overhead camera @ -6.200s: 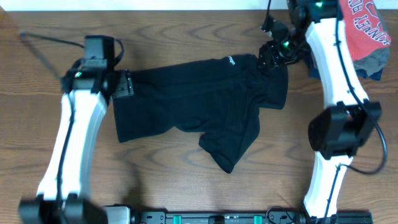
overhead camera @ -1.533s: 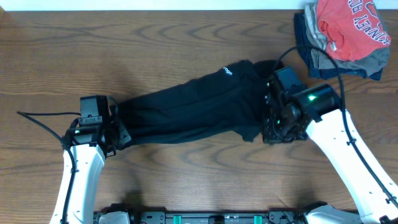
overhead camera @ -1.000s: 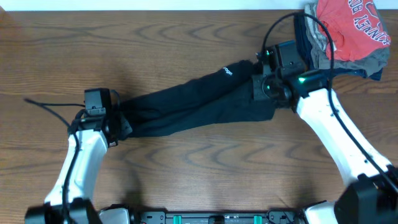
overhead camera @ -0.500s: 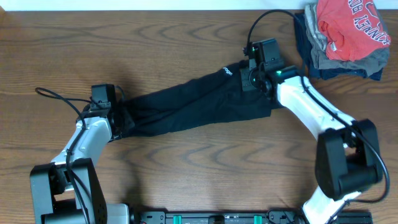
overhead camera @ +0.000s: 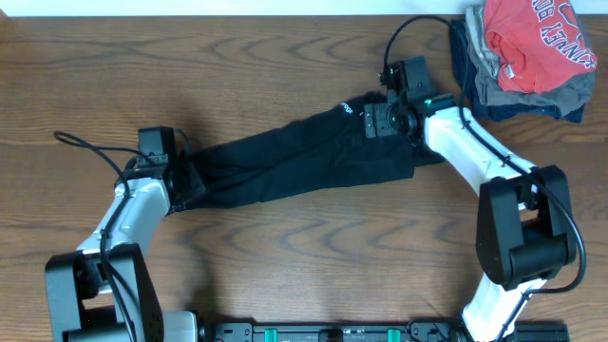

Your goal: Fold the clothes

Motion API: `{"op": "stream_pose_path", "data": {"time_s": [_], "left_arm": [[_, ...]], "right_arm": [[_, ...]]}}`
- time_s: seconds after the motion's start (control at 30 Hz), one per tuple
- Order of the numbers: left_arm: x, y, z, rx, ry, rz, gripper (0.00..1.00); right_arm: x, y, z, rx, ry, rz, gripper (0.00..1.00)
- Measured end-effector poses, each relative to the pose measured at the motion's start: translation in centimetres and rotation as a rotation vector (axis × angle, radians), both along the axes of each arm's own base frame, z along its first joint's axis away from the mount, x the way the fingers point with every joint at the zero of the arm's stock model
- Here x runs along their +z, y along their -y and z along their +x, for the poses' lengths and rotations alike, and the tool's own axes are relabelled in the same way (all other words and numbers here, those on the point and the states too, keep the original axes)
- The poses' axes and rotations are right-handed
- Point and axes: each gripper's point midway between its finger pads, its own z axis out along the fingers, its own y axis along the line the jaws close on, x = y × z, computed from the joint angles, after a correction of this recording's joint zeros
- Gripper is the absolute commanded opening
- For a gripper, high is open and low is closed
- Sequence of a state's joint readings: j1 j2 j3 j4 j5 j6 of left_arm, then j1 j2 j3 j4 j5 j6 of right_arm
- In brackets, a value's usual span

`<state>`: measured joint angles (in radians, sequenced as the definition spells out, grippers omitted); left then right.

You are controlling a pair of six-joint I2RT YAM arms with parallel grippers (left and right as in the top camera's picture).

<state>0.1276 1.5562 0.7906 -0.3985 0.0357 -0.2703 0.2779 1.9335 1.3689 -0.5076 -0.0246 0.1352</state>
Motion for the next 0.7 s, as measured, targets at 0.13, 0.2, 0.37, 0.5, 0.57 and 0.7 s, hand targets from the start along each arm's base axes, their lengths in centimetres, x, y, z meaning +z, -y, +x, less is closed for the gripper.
{"op": "stream_pose_path", "data": {"time_s": [0.13,0.2,0.37,0.5,0.57,0.7], "left_arm": [[2.1,0.6,0.0,-0.065,0.036,-0.011,0.98],[3.3,0.8,0.0,-0.097,0.063,-0.004,0.98],[3.7,1.0,0.1,-0.178,0.069,0.012,0.98],[2.4,1.4,0.5,-0.26,0.048,0.009,0.98],[1.4,1.5,0.7,-0.294,0.032,0.008,0.98],[-0.1,1.3,1.1,-0.321,0.013,0.008,0.98]], "right_arm": [[4.2,-0.6,-0.1,0.041,0.026,0.022,0.99],[7.1,-0.8,0.2,0.059,0.078,0.034,0.99],[12.0,-0.9,0.0,0.089,0.177,0.052,0.99],[11.5,-0.9,-0.3,0.096,0.156,0.043,0.99],[11.3,-0.9,-0.3,0.096,0.151,0.042,0.99],[11.3,-0.9,-0.3,0.098,0.149,0.041,0.99]]}}
